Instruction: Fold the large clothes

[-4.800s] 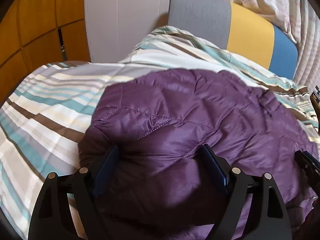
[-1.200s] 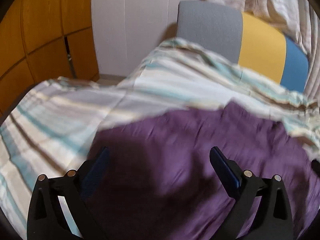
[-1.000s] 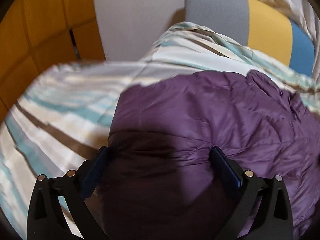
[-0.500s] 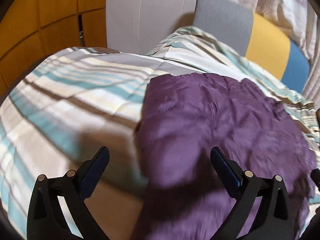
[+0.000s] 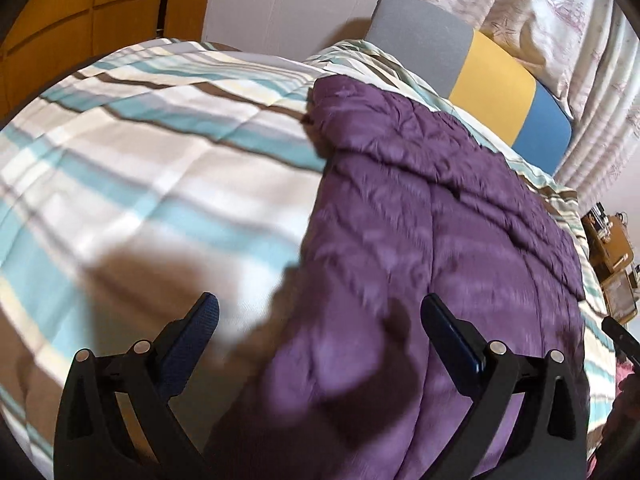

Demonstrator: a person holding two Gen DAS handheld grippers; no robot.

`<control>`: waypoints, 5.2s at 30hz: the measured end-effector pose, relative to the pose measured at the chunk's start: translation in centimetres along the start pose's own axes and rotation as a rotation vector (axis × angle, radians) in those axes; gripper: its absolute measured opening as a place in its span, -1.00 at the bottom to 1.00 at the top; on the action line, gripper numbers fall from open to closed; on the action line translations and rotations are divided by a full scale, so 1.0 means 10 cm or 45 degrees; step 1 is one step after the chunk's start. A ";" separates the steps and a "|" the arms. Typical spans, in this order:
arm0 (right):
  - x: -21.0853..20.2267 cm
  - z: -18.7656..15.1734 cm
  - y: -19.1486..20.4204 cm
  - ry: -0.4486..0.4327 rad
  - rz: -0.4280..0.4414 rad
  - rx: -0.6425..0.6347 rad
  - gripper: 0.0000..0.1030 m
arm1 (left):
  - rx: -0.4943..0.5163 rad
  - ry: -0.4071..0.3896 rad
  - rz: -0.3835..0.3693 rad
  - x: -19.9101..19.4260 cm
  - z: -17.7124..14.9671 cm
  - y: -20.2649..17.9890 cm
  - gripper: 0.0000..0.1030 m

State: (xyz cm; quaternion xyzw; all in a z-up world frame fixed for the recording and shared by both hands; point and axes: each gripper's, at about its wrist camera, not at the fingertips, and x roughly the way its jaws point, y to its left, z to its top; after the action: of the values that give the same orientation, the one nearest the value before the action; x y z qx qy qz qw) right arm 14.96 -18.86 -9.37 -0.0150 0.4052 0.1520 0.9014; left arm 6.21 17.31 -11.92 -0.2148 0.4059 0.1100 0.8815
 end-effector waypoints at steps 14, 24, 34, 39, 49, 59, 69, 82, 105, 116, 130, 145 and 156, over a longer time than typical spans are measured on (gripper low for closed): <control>-0.58 -0.90 -0.60 0.172 0.088 0.136 0.47 | 0.198 0.009 -0.001 -0.37 -0.57 -0.03 0.94; -0.55 -1.27 -0.60 0.360 0.324 0.215 0.23 | 0.316 0.007 -0.025 -0.55 -0.86 -0.10 0.43; -0.56 -1.17 -0.61 0.285 0.517 0.294 -0.87 | 0.215 0.029 -0.211 -0.67 -0.74 -0.22 -0.63; -0.60 -0.94 -0.73 0.205 0.569 0.376 -0.88 | 0.097 -0.004 -0.312 -0.76 -0.47 -0.17 -0.63; -0.36 -0.30 -0.95 0.082 0.701 0.637 -0.88 | -0.115 -0.047 -0.421 -0.57 0.27 -0.09 -0.63; 0.16 -0.06 -1.20 0.103 0.697 0.879 -0.88 | -0.097 0.001 -0.362 -0.02 0.81 -0.23 -0.63; 0.46 -0.12 -1.44 0.080 0.658 1.013 -0.82 | -0.191 -0.040 -0.329 0.23 0.98 -0.16 0.39; 0.29 -0.16 -1.46 -0.105 0.670 0.967 0.36 | -0.279 -0.182 -0.269 0.12 0.68 0.21 0.89; 0.05 -0.58 -1.07 -0.012 0.560 0.500 -0.57 | 0.121 0.028 -0.360 0.07 0.03 -0.39 -0.45; -0.42 -0.86 -1.14 0.041 0.625 0.444 -0.67 | 0.169 0.072 -0.450 -0.40 -0.53 -0.32 -0.45; -0.41 -0.54 -1.17 -0.048 0.552 0.404 0.01 | 0.154 -0.023 -0.479 -0.62 -0.49 -0.23 0.39; -0.31 -0.29 -1.10 -0.126 0.522 0.354 -0.66 | 0.066 -0.048 -0.455 -0.54 -0.25 -0.24 -0.60; -0.82 0.02 -1.04 -0.348 0.550 0.302 -0.76 | 0.028 -0.316 -0.480 -1.01 0.05 -0.37 -0.79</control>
State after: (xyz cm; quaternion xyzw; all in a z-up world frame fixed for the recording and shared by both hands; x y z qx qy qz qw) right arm 12.91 -30.88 -4.19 0.1979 0.2887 0.2925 0.8899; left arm 1.38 14.10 -2.90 -0.2619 0.2480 -0.0356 0.9320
